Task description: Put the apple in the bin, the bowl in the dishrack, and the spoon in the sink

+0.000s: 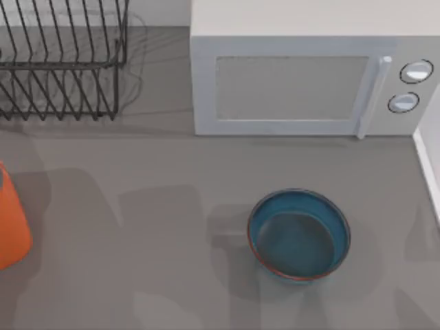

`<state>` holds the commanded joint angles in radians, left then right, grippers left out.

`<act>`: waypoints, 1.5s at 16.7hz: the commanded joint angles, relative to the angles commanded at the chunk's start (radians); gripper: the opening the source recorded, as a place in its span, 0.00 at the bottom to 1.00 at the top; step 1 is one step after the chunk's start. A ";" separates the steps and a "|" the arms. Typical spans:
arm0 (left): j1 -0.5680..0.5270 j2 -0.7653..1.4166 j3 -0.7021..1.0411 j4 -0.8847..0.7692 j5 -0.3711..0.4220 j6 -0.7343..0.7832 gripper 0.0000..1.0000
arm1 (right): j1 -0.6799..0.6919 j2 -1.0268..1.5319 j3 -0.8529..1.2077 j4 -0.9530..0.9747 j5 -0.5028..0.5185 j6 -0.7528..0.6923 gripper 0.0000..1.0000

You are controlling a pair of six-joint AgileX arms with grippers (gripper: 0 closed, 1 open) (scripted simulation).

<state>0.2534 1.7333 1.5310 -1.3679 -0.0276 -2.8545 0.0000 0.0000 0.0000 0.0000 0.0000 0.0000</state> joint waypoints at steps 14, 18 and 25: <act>0.011 0.025 -0.235 0.254 -0.002 -0.001 0.15 | 0.000 0.000 0.000 0.000 0.000 0.000 1.00; 0.011 0.025 -0.235 0.254 -0.002 -0.001 0.45 | 0.000 0.000 0.000 0.000 0.000 0.000 1.00; 0.011 0.025 -0.235 0.254 -0.002 -0.001 0.98 | 0.000 0.000 0.000 0.000 0.000 0.000 1.00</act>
<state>0.2643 1.7585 1.2963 -1.1142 -0.0291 -2.8553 0.0000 0.0000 0.0000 0.0000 0.0000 0.0000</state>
